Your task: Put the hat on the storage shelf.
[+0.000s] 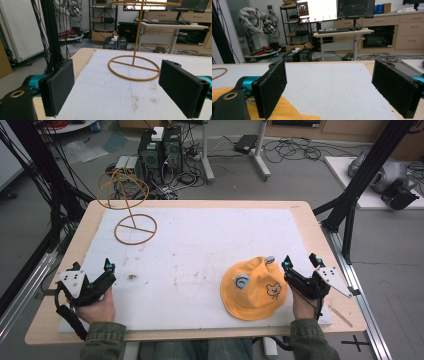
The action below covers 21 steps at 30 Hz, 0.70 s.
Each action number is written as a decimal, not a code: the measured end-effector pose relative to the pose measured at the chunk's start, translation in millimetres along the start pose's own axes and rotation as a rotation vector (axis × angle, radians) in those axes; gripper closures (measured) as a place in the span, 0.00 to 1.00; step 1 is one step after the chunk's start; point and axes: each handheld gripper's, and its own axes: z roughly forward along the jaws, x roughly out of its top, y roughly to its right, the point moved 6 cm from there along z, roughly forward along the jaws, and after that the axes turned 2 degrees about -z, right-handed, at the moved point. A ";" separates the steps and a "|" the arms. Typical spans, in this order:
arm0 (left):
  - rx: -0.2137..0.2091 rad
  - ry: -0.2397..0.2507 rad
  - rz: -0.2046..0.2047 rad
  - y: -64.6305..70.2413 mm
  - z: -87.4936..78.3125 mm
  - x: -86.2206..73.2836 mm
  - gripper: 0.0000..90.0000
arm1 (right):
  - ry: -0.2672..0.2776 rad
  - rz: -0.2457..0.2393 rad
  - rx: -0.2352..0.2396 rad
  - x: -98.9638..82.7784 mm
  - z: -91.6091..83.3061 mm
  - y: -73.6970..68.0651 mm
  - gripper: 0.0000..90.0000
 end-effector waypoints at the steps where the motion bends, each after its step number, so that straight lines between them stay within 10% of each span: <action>1: -0.002 -0.001 0.001 0.2 0.4 -0.1 0.15 | 0.000 0.000 0.000 0.0 0.0 0.0 0.14; 21: -0.002 -0.006 -0.007 -3.3 0.7 -0.7 0.15 | 0.006 0.011 0.042 7.1 -0.9 0.0 0.14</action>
